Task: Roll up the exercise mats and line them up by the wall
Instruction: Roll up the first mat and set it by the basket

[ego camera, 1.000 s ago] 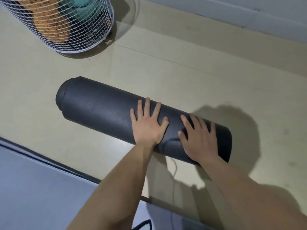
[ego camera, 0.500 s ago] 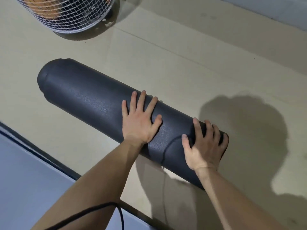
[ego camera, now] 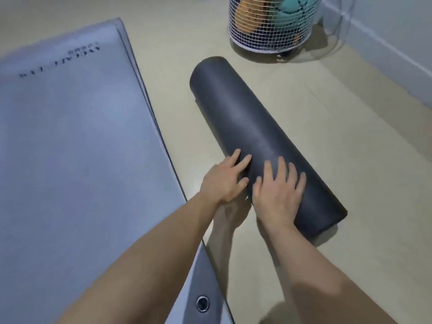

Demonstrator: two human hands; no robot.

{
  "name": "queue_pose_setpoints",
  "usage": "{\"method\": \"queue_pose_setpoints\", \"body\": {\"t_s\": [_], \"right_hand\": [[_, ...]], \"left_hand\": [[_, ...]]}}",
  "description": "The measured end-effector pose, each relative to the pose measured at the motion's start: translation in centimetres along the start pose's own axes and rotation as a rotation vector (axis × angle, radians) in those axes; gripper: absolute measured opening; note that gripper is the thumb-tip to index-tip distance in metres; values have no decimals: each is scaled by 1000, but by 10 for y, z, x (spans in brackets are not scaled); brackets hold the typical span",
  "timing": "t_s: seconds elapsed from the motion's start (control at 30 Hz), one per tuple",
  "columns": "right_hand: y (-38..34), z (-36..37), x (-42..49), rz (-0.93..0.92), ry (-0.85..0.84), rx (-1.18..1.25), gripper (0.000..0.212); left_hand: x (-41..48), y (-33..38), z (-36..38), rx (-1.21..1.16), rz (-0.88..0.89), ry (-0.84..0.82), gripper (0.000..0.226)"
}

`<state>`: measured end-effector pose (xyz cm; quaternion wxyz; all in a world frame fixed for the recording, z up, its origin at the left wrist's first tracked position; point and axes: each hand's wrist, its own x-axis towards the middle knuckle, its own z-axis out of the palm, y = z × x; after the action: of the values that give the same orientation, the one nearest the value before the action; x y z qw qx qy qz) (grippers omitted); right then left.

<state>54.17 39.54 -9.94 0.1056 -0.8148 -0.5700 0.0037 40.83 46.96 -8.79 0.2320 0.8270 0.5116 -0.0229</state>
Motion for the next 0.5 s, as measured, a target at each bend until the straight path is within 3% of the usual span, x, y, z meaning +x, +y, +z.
{"method": "queue_pose_setpoints", "body": {"t_s": [0.17,0.37,0.5], "right_hand": [[-103,14,-43,-428,-210,94,43],[-228,40,-117,-678,-523,33,48],[-263,48,-198,-744,-616,-5,44]], "left_hand": [[-118,-74,27,-66,-259,71,53],[-302,-179,51,-7,-520,100,61],[-426,-219,79,-13,-710,-40,78]]}}
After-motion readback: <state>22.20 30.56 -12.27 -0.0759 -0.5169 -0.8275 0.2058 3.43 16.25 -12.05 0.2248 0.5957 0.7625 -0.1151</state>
